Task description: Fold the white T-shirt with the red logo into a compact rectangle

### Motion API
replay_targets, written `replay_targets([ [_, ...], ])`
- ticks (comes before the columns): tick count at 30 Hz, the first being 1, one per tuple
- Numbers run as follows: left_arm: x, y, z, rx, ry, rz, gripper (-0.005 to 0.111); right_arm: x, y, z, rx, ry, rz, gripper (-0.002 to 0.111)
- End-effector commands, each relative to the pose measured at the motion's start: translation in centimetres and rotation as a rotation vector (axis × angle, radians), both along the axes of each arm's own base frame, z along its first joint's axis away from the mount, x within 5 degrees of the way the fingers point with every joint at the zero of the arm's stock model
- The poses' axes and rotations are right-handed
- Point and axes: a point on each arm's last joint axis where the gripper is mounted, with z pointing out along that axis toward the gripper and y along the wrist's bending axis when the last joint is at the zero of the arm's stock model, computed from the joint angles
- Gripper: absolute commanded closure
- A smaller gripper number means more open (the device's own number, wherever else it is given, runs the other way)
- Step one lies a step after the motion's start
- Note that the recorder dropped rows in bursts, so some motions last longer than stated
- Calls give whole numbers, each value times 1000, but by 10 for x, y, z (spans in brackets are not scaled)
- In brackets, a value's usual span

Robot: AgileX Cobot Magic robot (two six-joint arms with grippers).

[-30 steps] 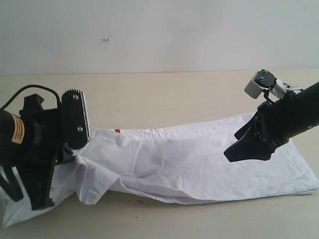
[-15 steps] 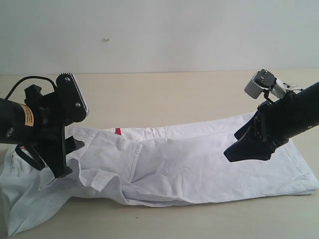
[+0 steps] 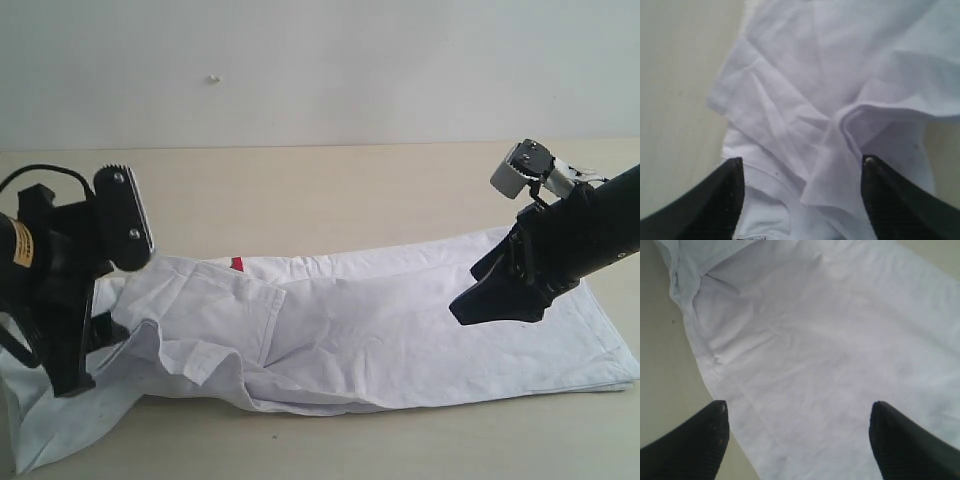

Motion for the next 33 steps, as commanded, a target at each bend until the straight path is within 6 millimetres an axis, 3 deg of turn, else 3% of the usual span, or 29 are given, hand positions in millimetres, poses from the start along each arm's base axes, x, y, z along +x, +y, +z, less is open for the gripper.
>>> replay_targets([
  [1,-14,-12,-4,39,22,-110,39,2,-1,2,4,-13,0,34],
  [8,-16,-23,-5,44,-58,-235,39,2,0,2,14,-13,-7,34],
  [16,-9,-30,-26,110,-47,-362,42,3,0,2,17,-17,-11,34],
  [17,-8,-31,-27,110,-47,-366,45,3,0,2,16,-17,-13,34],
  [19,-6,-33,-32,102,-51,-371,69,3,0,2,14,-20,-12,34],
  [20,-5,-34,-31,90,-66,-375,93,3,0,2,14,-22,-10,34],
  [21,-4,-35,-31,84,-73,-376,103,3,0,2,13,-23,-9,34],
  [25,5,-40,-18,44,-131,-358,107,3,-1,2,8,-26,-14,34],
  [28,23,-39,-7,4,-199,-320,107,3,-1,2,9,-26,-13,34],
  [33,43,-31,-15,10,-190,-266,107,3,-1,2,12,-24,-11,34],
])
